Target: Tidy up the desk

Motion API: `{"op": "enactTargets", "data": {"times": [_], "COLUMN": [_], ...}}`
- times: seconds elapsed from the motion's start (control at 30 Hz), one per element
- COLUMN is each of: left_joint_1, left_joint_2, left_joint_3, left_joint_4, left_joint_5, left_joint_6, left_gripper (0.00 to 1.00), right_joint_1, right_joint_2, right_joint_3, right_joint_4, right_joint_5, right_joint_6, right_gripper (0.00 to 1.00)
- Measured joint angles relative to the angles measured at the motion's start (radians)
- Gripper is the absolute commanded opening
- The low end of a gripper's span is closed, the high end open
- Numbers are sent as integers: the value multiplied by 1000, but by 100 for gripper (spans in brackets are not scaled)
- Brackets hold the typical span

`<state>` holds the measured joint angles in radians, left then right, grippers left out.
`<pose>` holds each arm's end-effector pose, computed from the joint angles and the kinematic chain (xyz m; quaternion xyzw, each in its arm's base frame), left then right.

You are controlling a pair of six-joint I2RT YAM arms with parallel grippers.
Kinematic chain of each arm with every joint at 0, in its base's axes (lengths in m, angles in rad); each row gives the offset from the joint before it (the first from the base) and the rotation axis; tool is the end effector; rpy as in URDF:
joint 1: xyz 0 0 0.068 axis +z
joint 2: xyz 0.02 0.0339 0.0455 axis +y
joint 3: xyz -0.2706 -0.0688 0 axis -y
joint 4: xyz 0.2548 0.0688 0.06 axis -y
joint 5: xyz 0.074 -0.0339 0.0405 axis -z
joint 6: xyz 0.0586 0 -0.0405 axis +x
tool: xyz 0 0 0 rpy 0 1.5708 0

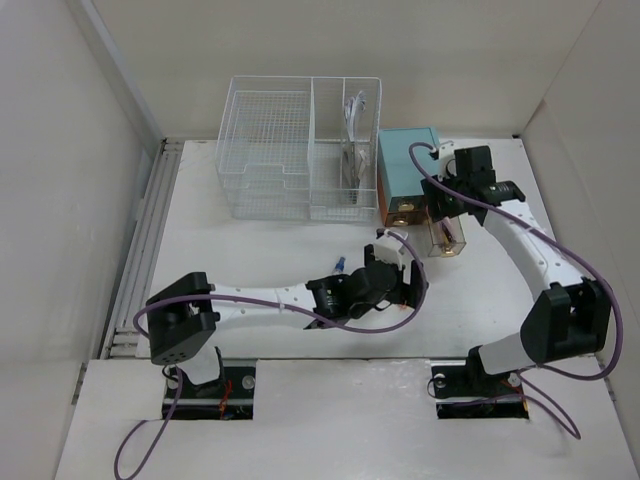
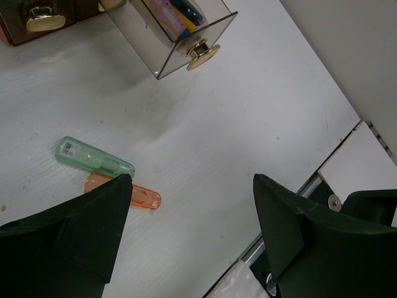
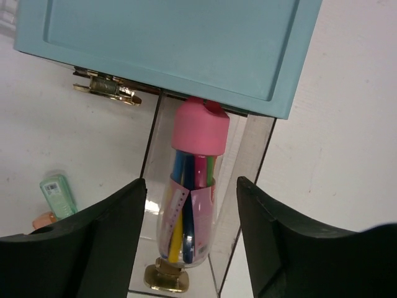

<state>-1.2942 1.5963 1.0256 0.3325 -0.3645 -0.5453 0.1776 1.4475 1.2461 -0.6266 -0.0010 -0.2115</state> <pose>0.1290 -0.3780 0.2665 0.1785 0.7605 -0.3972 0.4817 0.3327 0.0598 0.2922 -0.1803 0.9142 -0.0057 0.3629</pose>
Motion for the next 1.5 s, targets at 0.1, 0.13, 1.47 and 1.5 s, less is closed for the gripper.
{"op": "enactTargets", "data": {"times": [0.1, 0.13, 1.47, 1.5], "left_joint_1": [0, 0, 296, 304], "left_joint_2": [0, 0, 682, 694], "left_joint_3": [5, 6, 706, 721], "left_joint_4": [0, 0, -21, -23], "left_joint_5": [2, 2, 242, 237], "left_joint_6": [3, 4, 2, -3], "left_gripper": [76, 76, 15, 15], "right_joint_1": [0, 0, -399, -400], "right_joint_2": [-5, -11, -383, -383], "right_joint_3": [23, 25, -148, -150], "right_joint_4": [-10, -10, 113, 115], "right_joint_5": [0, 0, -345, -351], "right_joint_6": [1, 1, 51, 51], "right_gripper": [67, 67, 0, 0]}}
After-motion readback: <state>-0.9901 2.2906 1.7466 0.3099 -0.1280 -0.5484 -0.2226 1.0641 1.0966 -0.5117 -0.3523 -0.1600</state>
